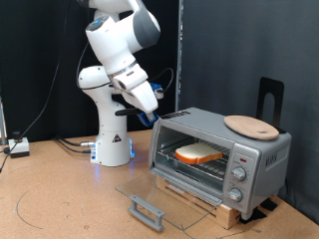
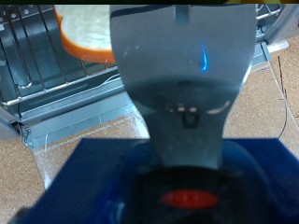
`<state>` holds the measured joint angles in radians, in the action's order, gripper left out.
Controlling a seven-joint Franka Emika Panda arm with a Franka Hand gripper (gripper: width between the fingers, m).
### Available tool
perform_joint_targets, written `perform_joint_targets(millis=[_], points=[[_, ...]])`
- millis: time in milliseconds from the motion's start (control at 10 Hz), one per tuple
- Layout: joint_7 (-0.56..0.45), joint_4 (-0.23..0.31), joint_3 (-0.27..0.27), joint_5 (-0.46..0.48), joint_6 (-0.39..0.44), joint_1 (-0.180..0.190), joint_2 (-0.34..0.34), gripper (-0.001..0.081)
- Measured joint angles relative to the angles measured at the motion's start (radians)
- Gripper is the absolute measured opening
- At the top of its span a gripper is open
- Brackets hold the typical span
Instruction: Make a piece of toast with the oven
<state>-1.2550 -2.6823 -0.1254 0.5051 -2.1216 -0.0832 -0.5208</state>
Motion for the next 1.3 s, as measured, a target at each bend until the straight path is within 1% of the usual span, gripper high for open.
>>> perform_joint_targets(millis=[100, 300, 400, 500, 600, 900, 1200, 1300], points=[[-0.025, -0.001, -0.003, 0.018, 0.013, 0.006, 0.0, 0.0391], [-0.076, 0.0, -0.005, 0.067, 0.123, 0.044, -0.012, 0.0391], [-0.084, -0.002, -0.001, 0.079, 0.166, 0.068, -0.026, 0.0391], [-0.084, -0.005, 0.01, 0.085, 0.197, 0.089, -0.039, 0.0391], [-0.084, -0.012, 0.028, 0.089, 0.207, 0.109, -0.053, 0.0391], [-0.057, -0.044, 0.112, 0.115, 0.202, 0.154, -0.1, 0.0391], [0.028, -0.079, 0.221, 0.173, 0.166, 0.19, -0.142, 0.0391], [0.069, -0.091, 0.265, 0.193, 0.138, 0.203, -0.152, 0.0391]])
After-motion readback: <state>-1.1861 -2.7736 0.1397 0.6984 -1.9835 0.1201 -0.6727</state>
